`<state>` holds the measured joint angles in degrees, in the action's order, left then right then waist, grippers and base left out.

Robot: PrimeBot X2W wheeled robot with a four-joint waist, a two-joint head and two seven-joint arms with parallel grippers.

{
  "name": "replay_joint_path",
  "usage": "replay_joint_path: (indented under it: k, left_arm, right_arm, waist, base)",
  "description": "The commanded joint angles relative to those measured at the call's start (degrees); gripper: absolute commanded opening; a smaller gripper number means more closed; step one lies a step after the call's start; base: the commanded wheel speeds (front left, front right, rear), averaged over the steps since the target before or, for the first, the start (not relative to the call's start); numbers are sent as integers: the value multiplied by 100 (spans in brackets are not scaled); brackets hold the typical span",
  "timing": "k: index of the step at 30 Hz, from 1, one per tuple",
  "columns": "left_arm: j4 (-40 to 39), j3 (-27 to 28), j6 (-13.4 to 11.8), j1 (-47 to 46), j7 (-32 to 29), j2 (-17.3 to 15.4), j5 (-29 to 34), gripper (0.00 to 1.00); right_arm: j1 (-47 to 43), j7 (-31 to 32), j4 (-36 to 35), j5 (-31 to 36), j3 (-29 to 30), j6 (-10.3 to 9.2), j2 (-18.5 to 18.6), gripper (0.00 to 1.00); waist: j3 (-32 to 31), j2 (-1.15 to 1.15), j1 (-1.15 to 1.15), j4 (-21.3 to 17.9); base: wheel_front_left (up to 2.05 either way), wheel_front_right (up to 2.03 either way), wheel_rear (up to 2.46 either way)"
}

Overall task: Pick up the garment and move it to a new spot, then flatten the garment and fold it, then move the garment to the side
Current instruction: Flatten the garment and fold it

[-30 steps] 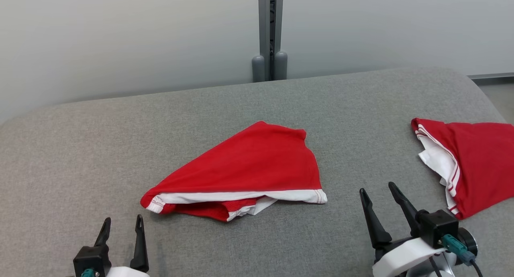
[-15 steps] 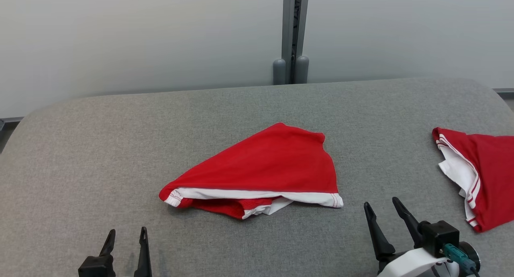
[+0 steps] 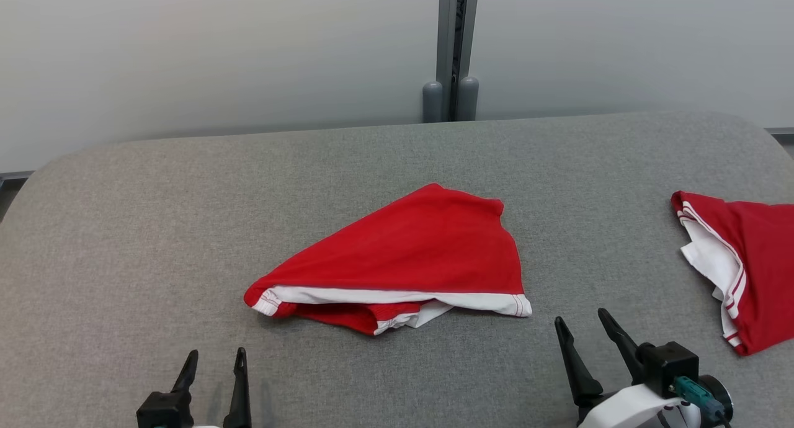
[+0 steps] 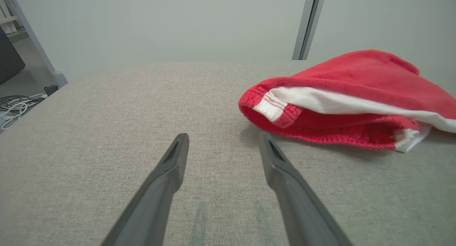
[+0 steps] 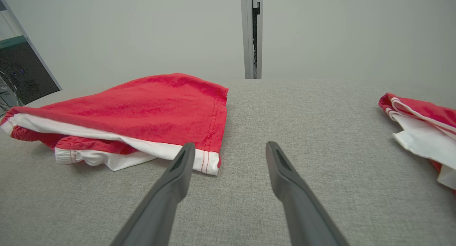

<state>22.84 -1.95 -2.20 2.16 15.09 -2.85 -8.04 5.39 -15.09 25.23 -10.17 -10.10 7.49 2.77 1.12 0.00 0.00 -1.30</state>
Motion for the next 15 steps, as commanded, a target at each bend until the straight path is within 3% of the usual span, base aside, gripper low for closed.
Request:
replay_joint_path:
  k: [1,15]
  left_arm:
    - [-15,-21,33,-69,6,-16,-32,100]
    - [88,-517,460,-809,6,-18,-855,100]
  right_arm:
    - [75,-8,29,-17,-23,0,31,100]
    - [567,-7,49,31,-237,0,31,100]
  waist:
    - [31,0,0,-1]
    - [806,0,0,46]
  base:
    - [0,0,0]
    - [0,0,0]
